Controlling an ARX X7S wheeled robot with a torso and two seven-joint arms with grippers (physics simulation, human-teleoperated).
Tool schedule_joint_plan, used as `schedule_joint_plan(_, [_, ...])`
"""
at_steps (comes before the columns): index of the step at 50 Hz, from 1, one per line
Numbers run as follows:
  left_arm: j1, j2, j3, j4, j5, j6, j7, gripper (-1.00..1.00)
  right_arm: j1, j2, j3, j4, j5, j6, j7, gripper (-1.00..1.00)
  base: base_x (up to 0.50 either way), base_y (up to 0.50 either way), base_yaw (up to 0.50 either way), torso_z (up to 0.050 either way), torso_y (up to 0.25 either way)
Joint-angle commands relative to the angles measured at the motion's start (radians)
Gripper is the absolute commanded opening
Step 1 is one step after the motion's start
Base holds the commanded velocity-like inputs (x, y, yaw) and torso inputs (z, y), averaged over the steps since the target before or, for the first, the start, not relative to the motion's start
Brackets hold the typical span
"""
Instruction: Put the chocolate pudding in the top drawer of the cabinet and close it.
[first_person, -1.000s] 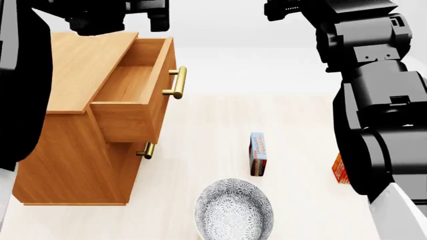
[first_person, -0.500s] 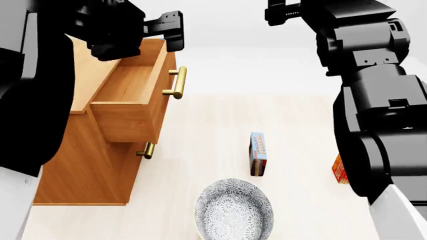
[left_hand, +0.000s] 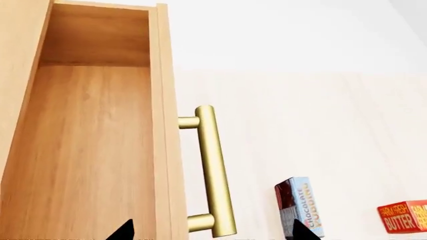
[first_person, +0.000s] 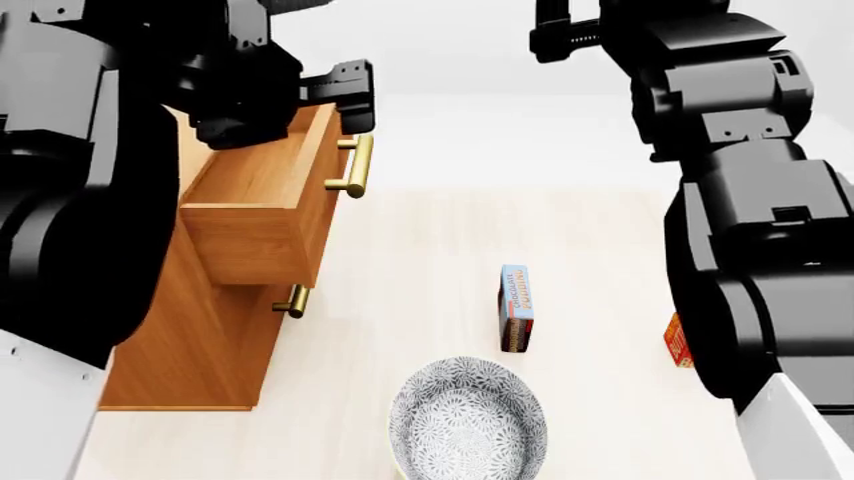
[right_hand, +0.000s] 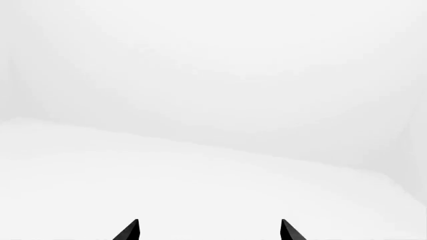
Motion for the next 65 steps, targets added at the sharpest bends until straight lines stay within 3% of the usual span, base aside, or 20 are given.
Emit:
schedule_joint_plan(1, [0.03, 0.004, -0.002, 0.0, -0.002, 0.011, -0.011, 1.0, -0.009, 0.002, 0.001, 0.0, 0.0, -0.002, 0.001, 1.0, 0.0, 0.0, 0.0, 0.0, 0.0])
schedule_joint_plan(65, [0.147, 0.014, -0.032, 0.0, -0.017, 0.03, -0.014, 1.0, -0.022, 0.005, -0.003, 0.0, -0.002, -0.002, 0.003, 1.0, 0.0, 0.0, 0.0, 0.0, 0.0])
